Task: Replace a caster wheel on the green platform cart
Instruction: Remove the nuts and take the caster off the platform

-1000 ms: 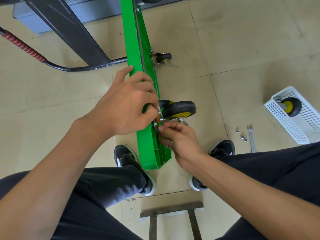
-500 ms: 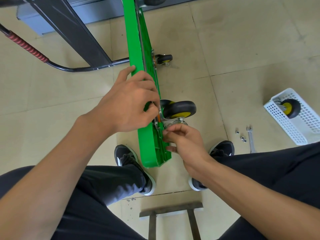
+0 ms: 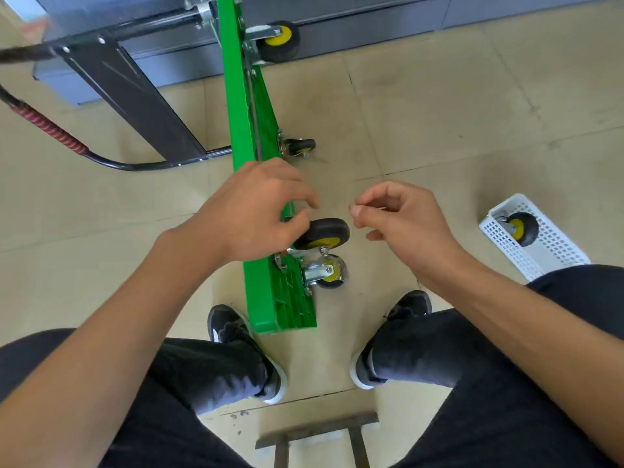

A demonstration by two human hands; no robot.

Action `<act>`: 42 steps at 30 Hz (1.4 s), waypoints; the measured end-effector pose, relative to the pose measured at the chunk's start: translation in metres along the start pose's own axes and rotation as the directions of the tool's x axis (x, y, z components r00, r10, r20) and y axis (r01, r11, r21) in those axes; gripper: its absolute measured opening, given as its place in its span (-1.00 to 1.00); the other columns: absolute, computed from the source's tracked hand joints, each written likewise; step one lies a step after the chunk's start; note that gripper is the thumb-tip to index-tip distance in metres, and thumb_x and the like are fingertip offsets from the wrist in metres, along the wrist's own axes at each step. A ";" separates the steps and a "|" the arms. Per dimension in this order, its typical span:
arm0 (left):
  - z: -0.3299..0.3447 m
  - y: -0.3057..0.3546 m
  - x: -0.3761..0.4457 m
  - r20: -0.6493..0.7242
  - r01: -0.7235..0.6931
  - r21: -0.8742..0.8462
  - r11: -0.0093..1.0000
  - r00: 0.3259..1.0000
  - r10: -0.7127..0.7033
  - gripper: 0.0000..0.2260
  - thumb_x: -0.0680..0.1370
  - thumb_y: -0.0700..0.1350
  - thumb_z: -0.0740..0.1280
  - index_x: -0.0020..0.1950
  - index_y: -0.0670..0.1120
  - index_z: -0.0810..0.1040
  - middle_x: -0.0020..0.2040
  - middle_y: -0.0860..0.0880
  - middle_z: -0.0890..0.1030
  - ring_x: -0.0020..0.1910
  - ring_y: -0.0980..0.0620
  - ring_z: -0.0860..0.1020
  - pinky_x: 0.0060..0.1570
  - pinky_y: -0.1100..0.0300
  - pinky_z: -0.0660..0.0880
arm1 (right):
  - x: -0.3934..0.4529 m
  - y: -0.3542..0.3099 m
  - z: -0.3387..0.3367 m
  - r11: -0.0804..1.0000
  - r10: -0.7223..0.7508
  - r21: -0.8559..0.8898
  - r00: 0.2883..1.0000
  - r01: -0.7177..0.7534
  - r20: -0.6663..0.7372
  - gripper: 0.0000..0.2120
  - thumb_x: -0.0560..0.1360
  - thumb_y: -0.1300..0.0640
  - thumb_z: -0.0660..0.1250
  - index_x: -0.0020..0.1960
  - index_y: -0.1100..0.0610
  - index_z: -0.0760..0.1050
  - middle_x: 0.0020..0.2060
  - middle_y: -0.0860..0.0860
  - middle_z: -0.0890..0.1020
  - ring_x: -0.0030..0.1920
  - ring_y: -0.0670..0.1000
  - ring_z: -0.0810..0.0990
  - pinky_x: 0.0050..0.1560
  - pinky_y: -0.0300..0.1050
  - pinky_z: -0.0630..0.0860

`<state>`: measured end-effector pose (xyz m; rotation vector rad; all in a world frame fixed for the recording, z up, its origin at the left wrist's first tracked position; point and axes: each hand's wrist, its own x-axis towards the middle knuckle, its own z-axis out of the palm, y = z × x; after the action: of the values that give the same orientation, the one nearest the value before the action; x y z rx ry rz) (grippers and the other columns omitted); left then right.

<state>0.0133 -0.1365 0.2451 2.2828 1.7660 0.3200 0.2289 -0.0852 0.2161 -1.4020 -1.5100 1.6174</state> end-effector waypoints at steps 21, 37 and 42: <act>0.129 0.111 0.175 0.267 0.078 -0.204 0.976 0.964 -0.021 -0.51 0.48 0.14 0.10 0.36 0.09 0.51 0.21 0.06 0.60 0.25 -0.04 0.52 0.25 -0.07 0.45 | 0.112 0.077 -0.208 0.928 -0.143 -0.372 0.950 0.031 -0.278 -0.91 0.46 0.18 0.50 -0.03 0.12 0.68 -0.13 0.05 0.72 -0.13 -0.01 0.68 0.05 -0.13 0.62; 0.256 0.107 0.181 0.497 0.324 -0.284 0.902 0.855 -0.151 -0.63 0.63 0.02 0.20 0.44 0.16 0.42 0.29 0.15 0.54 0.20 0.04 0.50 0.26 0.07 0.41 | 0.136 0.331 -0.204 0.656 0.145 -0.716 0.971 -0.238 -0.190 -0.89 0.54 0.17 0.39 0.00 0.18 0.66 -0.06 0.16 0.65 -0.03 0.19 0.61 -0.02 0.01 0.53; 0.275 0.105 0.183 0.527 0.354 -0.270 0.895 0.832 -0.170 -0.63 0.63 -0.01 0.18 0.44 0.15 0.42 0.30 0.13 0.53 0.13 0.04 0.50 0.16 0.12 0.42 | 0.141 0.370 -0.191 0.607 0.220 -0.737 0.954 -0.297 -0.203 -0.81 0.42 0.34 0.37 -0.01 0.19 0.66 -0.04 0.16 0.65 -0.06 0.17 0.62 -0.10 -0.04 0.53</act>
<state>0.2411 0.0009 0.0232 1.6421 1.5695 -0.0056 0.4541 0.0238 -0.1457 -2.1974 -2.1435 1.0170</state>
